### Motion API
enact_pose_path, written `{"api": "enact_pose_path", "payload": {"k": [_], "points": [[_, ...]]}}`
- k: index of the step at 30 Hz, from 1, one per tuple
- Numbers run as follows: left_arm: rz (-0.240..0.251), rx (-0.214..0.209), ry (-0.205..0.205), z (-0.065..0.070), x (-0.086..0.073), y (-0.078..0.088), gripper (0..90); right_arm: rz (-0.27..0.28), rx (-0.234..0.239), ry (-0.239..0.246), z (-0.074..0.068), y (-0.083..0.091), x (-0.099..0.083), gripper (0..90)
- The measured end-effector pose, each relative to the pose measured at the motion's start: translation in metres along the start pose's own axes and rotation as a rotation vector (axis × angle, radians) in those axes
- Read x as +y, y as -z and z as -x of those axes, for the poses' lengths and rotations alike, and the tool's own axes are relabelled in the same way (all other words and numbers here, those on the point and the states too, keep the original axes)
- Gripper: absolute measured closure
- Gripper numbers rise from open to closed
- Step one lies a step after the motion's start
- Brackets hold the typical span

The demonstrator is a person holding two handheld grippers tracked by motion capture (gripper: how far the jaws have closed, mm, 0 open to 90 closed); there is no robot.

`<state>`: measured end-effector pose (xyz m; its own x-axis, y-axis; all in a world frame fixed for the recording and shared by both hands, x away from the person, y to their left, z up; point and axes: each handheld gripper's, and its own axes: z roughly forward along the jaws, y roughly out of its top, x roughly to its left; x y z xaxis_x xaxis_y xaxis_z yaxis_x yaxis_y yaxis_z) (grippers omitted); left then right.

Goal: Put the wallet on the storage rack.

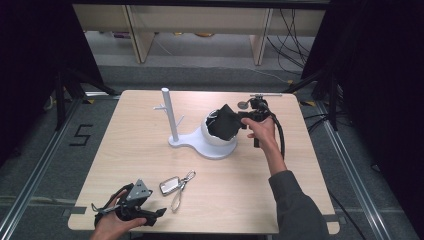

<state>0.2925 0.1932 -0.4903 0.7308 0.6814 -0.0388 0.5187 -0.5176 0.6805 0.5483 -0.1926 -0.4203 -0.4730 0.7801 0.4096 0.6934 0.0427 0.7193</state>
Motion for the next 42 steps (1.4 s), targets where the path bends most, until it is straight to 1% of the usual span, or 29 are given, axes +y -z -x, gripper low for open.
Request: {"api": "enact_pose_path", "payload": {"k": [1, 2, 3, 4, 5, 7, 8, 10, 11, 12, 14, 15, 16, 19, 20, 21, 23, 24, 25, 26, 27, 28, 29, 32, 33, 35, 36, 38, 42], "points": [[-0.001, 0.001, -0.001, 0.0, 0.0, 0.0, 22.4, 0.006, -0.002, 0.008, 0.001, 0.002, 0.0, 42.6], [0.0, 0.0, -0.001, 0.0, 0.0, 0.0, 22.5, 0.008, 0.001, -0.009, 0.001, 0.006, -0.001, 40.8], [-0.001, -0.002, -0.011, 0.0, 0.0, 0.0, 22.4, 0.016, 0.006, -0.013, 0.002, 0.008, -0.002, 39.1], [0.002, -0.002, -0.009, 0.0, 0.0, -0.001, 22.4, 0.014, 0.004, -0.018, 0.002, 0.012, -0.002, 38.3], [0.0, -0.002, -0.009, 0.0, 0.0, 0.0, 22.4, 0.022, 0.0, 0.002, 0.003, 0.014, -0.002, 37.9], [0.0, -0.002, -0.01, 0.0, 0.0, 0.0, 22.4, 0.025, -0.01, 0.002, 0.004, 0.021, -0.004, 36.5], [0.002, -0.002, -0.012, 0.0, 0.0, 0.0, 22.4, 0.02, -0.007, -0.035, 0.001, 0.024, -0.005, 36.4], [0.007, -0.003, -0.007, 0.0, 0.0, 0.0, 22.4, 0.032, -0.005, -0.017, 0.004, 0.029, -0.007, 36.0], [0.008, -0.01, -0.006, 0.0, 0.0, 0.001, 22.4, 0.041, -0.006, 0.001, 0.006, 0.032, -0.008, 35.7], [0.009, -0.009, 0.003, 0.001, 0.0, 0.0, 22.4, 0.04, -0.009, 0.004, 0.006, 0.034, -0.01, 35.1], [0.009, -0.009, -0.007, 0.0, 0.0, 0.0, 22.4, 0.044, -0.012, -0.01, 0.005, 0.04, -0.014, 34.5], [-0.001, -0.003, -0.017, -0.001, 0.0, 0.0, 22.4, 0.043, -0.008, -0.027, 0.004, 0.043, -0.017, 34.5], [0.003, -0.004, -0.01, 0.0, 0.0, 0.0, 22.4, 0.049, -0.008, 0.009, 0.006, 0.045, -0.018, 34.1], [-0.001, -0.002, -0.014, 0.0, 0.0, 0.0, 22.3, 0.048, -0.013, 0.013, 0.004, 0.052, -0.025, 33.2], [-0.001, -0.002, -0.014, 0.0, 0.0, 0.0, 22.3, 0.05, -0.015, 0.036, 0.004, 0.055, -0.027, 32.9], [-0.001, -0.002, -0.014, 0.0, 0.0, 0.0, 22.3, 0.051, -0.014, 0.035, 0.002, 0.057, -0.029, 32.6], [0.003, 0.0, -0.011, 0.0, 0.0, 0.0, 22.4, 0.051, -0.016, 0.055, 0.0, 0.06, -0.033, 32.4], [0.003, -0.001, -0.01, 0.0, 0.0, 0.0, 22.3, 0.053, -0.016, 0.056, -0.003, 0.062, -0.037, 32.1], [0.004, -0.002, -0.009, 0.0, 0.0, 0.0, 22.2, 0.047, -0.009, 0.037, -0.007, 0.065, -0.039, 31.3], [0.004, -0.002, -0.01, 0.0, 0.0, 0.0, 22.1, 0.057, -0.007, 0.066, -0.007, 0.066, -0.041, 30.6], [0.008, -0.003, -0.004, 0.0, 0.0, 0.0, 22.1, 0.056, -0.003, 0.058, -0.011, 0.068, -0.045, 30.2], [0.012, -0.006, -0.002, 0.0, 0.0, 0.0, 22.1, 0.063, -0.006, 0.077, -0.012, 0.069, -0.047, 29.8], [0.006, -0.001, 0.001, 0.0, 0.0, -0.001, 22.1, 0.062, 0.0, 0.066, -0.015, 0.07, -0.049, 29.6], [0.004, -0.001, -0.002, 0.0, 0.0, -0.001, 22.1, 0.052, 0.006, 0.11, -0.018, 0.071, -0.054, 28.7], [0.005, -0.001, -0.001, 0.0, 0.0, -0.001, 22.1, 0.055, 0.005, 0.104, -0.02, 0.072, -0.056, 28.7], [0.004, 0.0, -0.001, 0.0, 0.0, 0.0, 22.1, 0.049, 0.003, 0.108, -0.023, 0.073, -0.059, 28.3], [0.004, 0.0, -0.001, 0.0, 0.0, 0.0, 22.1, 0.051, 0.007, 0.099, -0.026, 0.073, -0.062, 28.1], [0.004, 0.001, -0.01, -0.001, 0.0, 0.0, 22.0, 0.046, 0.004, 0.129, -0.027, 0.073, -0.065, 27.8], [0.007, -0.007, -0.002, 0.0, 0.0, 0.0, 21.8, 0.028, 0.0, 0.139, -0.031, 0.073, -0.075, 27.3]]}}
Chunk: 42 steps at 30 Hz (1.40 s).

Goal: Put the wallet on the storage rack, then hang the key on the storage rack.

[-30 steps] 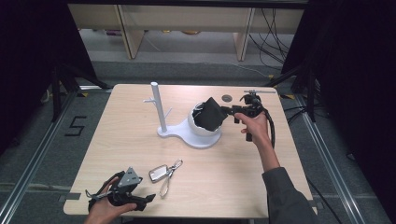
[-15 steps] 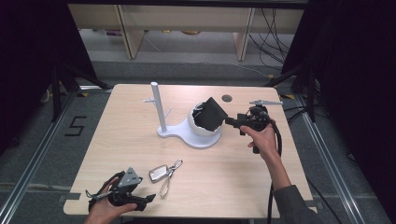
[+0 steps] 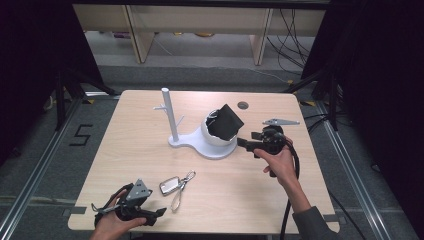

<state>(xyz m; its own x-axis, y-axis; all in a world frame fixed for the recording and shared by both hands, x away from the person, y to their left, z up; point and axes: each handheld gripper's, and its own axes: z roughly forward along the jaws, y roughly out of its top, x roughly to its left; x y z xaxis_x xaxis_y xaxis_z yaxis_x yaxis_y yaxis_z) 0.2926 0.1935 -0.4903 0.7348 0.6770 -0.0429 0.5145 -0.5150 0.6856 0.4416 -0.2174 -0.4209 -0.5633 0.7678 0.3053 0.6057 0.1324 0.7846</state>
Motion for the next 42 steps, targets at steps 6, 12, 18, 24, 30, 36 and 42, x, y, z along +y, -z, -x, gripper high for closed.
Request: {"api": "enact_pose_path", "payload": {"k": [6, 12, 18, 24, 30, 36, 42], "points": [[0.0, 0.008, 0.004, -0.001, 0.001, 0.0, 21.5, -0.024, 0.015, 0.008, -0.004, -0.004, -0.012, 26.9], [0.011, 0.003, 0.023, -0.001, -0.001, 0.0, 21.4, -0.07, 0.027, 0.032, -0.017, -0.009, -0.026, 26.3], [0.01, -0.003, 0.011, -0.003, 0.0, 0.001, 21.3, -0.11, 0.043, 0.073, -0.027, -0.007, -0.038, 24.7], [0.02, 0.0, 0.04, -0.002, -0.001, 0.0, 21.2, -0.144, 0.053, 0.069, -0.035, -0.009, -0.055, 23.7], [0.01, -0.003, 0.021, -0.002, -0.001, 0.0, 21.1, -0.211, 0.065, 0.091, -0.039, -0.013, -0.071, 21.3], [0.008, 0.001, 0.02, -0.001, -0.003, 0.001, 21.0, -0.256, 0.08, 0.101, -0.044, -0.015, -0.087, 20.5], [0.013, 0.013, 0.02, -0.001, -0.001, 0.001, 21.1, -0.282, 0.095, 0.117, -0.047, -0.012, -0.096, 20.5]]}}
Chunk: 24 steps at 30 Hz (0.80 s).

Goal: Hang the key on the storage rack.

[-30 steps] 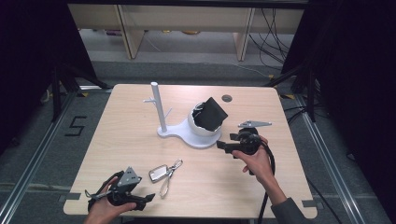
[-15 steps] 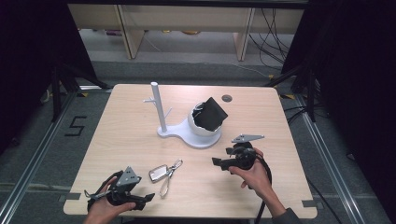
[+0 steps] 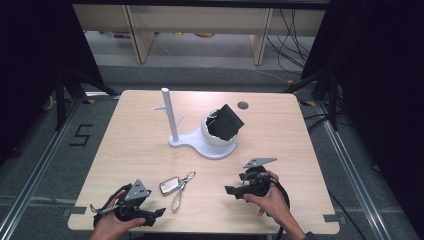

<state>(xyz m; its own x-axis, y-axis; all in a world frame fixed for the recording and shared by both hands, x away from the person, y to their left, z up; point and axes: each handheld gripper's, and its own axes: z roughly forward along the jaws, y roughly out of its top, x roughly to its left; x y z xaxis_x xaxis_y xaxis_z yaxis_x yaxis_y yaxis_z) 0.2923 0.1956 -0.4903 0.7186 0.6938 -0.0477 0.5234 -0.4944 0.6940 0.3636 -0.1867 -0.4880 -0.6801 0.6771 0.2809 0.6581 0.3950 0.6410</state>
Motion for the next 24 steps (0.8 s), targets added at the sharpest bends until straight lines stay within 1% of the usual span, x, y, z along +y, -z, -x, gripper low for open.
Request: {"api": "enact_pose_path", "payload": {"k": [1, 2, 3, 4, 5, 6, 7, 8, 9, 10, 11, 12, 13, 14, 15, 16, 17, 19, 20, 22, 23, 24], "points": [[0.003, 0.0, 0.001, 0.0, 0.001, 0.001, 21.1, 0.007, -0.012, -0.005, -0.002, 0.0, -0.004, 20.5], [0.007, 0.0, 0.005, 0.0, 0.002, 0.001, 21.1, -0.009, -0.006, 0.002, -0.001, 0.001, -0.005, 20.5], [0.006, -0.009, -0.003, 0.0, 0.002, 0.001, 21.0, -0.012, -0.009, -0.003, -0.002, 0.002, -0.007, 20.5], [-0.002, -0.002, -0.014, 0.0, 0.003, 0.001, 21.0, 0.013, 0.0, -0.033, -0.004, 0.001, -0.009, 20.5], [0.0, -0.005, -0.018, 0.0, 0.003, 0.001, 21.0, -0.02, -0.012, -0.032, -0.004, 0.004, -0.01, 20.4], [0.004, -0.002, -0.018, 0.0, 0.004, 0.001, 21.0, -0.006, -0.017, -0.014, -0.003, 0.004, -0.011, 20.4], [0.006, 0.001, -0.021, 0.0, 0.005, 0.0, 21.0, 0.005, -0.012, -0.031, -0.005, 0.003, -0.014, 20.4], [0.003, 0.003, -0.026, 0.0, 0.007, 0.0, 21.0, -0.025, -0.016, -0.03, -0.005, 0.006, -0.014, 20.4], [0.019, -0.003, -0.011, 0.002, 0.008, -0.001, 21.0, -0.022, -0.016, -0.043, -0.007, 0.005, -0.016, 20.4], [0.016, 0.001, -0.023, 0.001, 0.01, -0.001, 21.0, -0.023, -0.019, -0.033, -0.007, 0.006, -0.017, 20.4], [0.023, -0.004, -0.021, 0.002, 0.011, -0.001, 21.0, -0.032, -0.015, -0.033, -0.009, 0.007, -0.019, 20.5], [0.031, -0.004, -0.022, 0.002, 0.014, -0.003, 21.0, -0.03, -0.018, -0.016, -0.008, 0.007, -0.02, 20.5], [0.017, 0.009, -0.043, 0.001, 0.017, -0.002, 21.0, -0.013, -0.014, -0.023, -0.009, 0.006, -0.022, 20.5], [0.03, 0.004, -0.036, 0.002, 0.019, -0.002, 21.0, -0.044, -0.004, -0.021, -0.01, 0.008, -0.023, 20.5], [0.03, 0.004, -0.036, 0.002, 0.019, -0.002, 21.0, -0.044, -0.004, -0.021, -0.01, 0.008, -0.023, 20.5], [0.028, 0.01, -0.039, 0.0, 0.024, -0.003, 21.0, -0.039, -0.012, -0.003, -0.011, 0.01, -0.024, 20.7], [0.028, 0.007, -0.039, -0.001, 0.026, -0.004, 21.0, -0.011, -0.011, -0.015, -0.013, 0.008, -0.025, 20.7], [0.033, 0.008, -0.036, -0.002, 0.029, -0.007, 21.1, -0.031, -0.015, -0.011, -0.014, 0.01, -0.026, 20.7], [0.019, 0.002, -0.038, -0.004, 0.034, -0.011, 21.3, -0.034, -0.016, 0.002, -0.012, 0.011, -0.026, 20.7], [0.015, -0.013, -0.031, -0.005, 0.042, -0.019, 22.0, -0.031, -0.019, -0.008, -0.012, 0.011, -0.027, 21.0], [0.006, -0.02, -0.029, -0.006, 0.046, -0.023, 22.6, -0.041, -0.012, -0.01, -0.012, 0.011, -0.027, 21.1], [0.001, -0.028, -0.027, -0.007, 0.051, -0.027, 23.3, -0.037, -0.018, -0.009, -0.011, 0.012, -0.027, 21.2]]}}
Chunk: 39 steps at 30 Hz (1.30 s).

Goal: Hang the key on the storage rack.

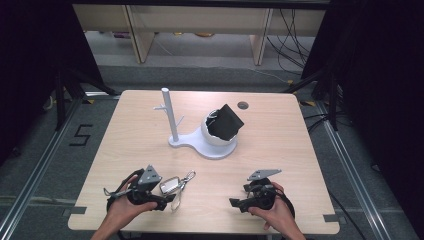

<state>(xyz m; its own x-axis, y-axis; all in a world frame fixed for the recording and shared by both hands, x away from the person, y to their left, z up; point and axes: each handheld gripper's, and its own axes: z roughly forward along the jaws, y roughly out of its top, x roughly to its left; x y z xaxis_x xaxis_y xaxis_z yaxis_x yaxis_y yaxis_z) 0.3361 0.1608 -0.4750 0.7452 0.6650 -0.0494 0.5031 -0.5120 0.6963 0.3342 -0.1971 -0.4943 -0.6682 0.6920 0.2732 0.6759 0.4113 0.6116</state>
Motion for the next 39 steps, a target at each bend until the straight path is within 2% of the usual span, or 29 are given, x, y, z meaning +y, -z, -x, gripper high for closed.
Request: {"api": "enact_pose_path", "payload": {"k": [1, 2, 5, 6, 7, 9, 10, 11, 13, 14, 15, 16, 19, 21, 22, 23, 24, 26, 27, 28, 31, 32, 35, 36, 39], "points": [[-0.002, 0.0, 0.001, 0.0, 0.004, -0.004, 23.8, 0.02, 0.0, -0.014, 0.0, -0.001, -0.001, 21.4], [-0.014, -0.005, -0.005, 0.0, 0.009, -0.008, 24.6, -0.002, 0.009, -0.005, 0.001, 0.001, 0.0, 21.6], [-0.041, -0.006, -0.015, 0.001, 0.015, -0.014, 27.3, 0.017, 0.005, -0.001, 0.002, 0.001, 0.0, 21.6], [-0.083, 0.002, -0.05, 0.001, 0.024, -0.021, 28.2, 0.009, 0.008, -0.002, 0.002, 0.002, 0.001, 21.7], [-0.083, 0.002, -0.05, 0.001, 0.024, -0.021, 28.8, 0.006, 0.013, -0.003, 0.002, 0.001, 0.0, 21.8], [-0.127, 0.004, -0.068, 0.003, 0.035, -0.029, 29.6, 0.01, 0.009, -0.014, 0.001, 0.001, 0.0, 22.0], [-0.127, 0.004, -0.068, 0.003, 0.035, -0.029, 30.1, 0.01, 0.009, -0.014, 0.001, 0.001, 0.0, 22.0], [-0.149, 0.005, -0.08, 0.003, 0.041, -0.034, 31.1, 0.004, 0.019, 0.001, 0.001, 0.001, 0.001, 22.2], [-0.159, 0.009, -0.082, 0.003, 0.044, -0.037, 34.0, 0.0, 0.026, -0.009, 0.0, 0.001, 0.001, 22.3], [-0.187, -0.001, -0.085, 0.002, 0.049, -0.043, 35.4, 0.004, 0.026, 0.005, 0.001, 0.0, 0.001, 22.3], [-0.213, -0.011, -0.095, 0.002, 0.051, -0.045, 36.6, -0.001, 0.028, -0.007, 0.0, 0.0, 0.001, 22.4], [-0.213, -0.011, -0.095, 0.002, 0.051, -0.045, 39.0, 0.003, 0.03, 0.005, 0.001, 0.0, 0.001, 22.5], [-0.269, 0.025, -0.128, -0.001, 0.059, -0.059, 43.5, 0.013, 0.019, 0.0, 0.002, 0.0, 0.001, 22.6], [-0.301, 0.022, -0.139, -0.002, 0.062, -0.065, 46.2, 0.004, 0.026, 0.002, 0.001, 0.0, 0.002, 22.7], [-0.301, 0.022, -0.139, -0.002, 0.062, -0.065, 47.4, 0.003, 0.03, 0.008, 0.001, 0.0, 0.001, 22.8], [-0.316, 0.018, -0.132, -0.001, 0.063, -0.067, 47.4, 0.003, 0.03, 0.008, 0.001, 0.0, 0.001, 22.8], [-0.342, 0.021, -0.148, -0.001, 0.066, -0.07, 48.9, 0.001, 0.033, 0.009, 0.002, 0.0, 0.002, 22.8], [-0.355, 0.023, -0.146, 0.0, 0.067, -0.073, 49.3, 0.005, 0.032, 0.004, 0.002, -0.001, 0.002, 23.1], [-0.379, 0.023, -0.137, 0.001, 0.068, -0.073, 49.7, 0.007, 0.033, 0.005, 0.002, -0.001, 0.002, 23.2], [-0.372, 0.03, -0.155, -0.001, 0.069, -0.075, 50.5, 0.003, 0.039, -0.003, 0.002, 0.0, 0.002, 23.2], [-0.387, 0.037, -0.141, -0.002, 0.071, -0.076, 51.9, 0.009, 0.037, -0.001, 0.002, 0.0, 0.002, 23.3], [-0.408, 0.026, -0.145, -0.004, 0.074, -0.077, 52.8, 0.02, 0.035, 0.0, 0.002, 0.0, 0.002, 23.4], [-0.416, 0.016, -0.129, -0.006, 0.074, -0.081, 56.3, 0.016, 0.039, -0.008, 0.001, 0.0, 0.003, 23.6], [-0.445, 0.0, -0.126, -0.007, 0.075, -0.083, 57.5, 0.014, 0.043, 0.0, 0.002, 0.0, 0.003, 23.7], [-0.47, -0.005, -0.117, -0.007, 0.078, -0.084, 60.7, 0.024, 0.04, 0.002, 0.002, -0.001, 0.003, 23.9]]}}
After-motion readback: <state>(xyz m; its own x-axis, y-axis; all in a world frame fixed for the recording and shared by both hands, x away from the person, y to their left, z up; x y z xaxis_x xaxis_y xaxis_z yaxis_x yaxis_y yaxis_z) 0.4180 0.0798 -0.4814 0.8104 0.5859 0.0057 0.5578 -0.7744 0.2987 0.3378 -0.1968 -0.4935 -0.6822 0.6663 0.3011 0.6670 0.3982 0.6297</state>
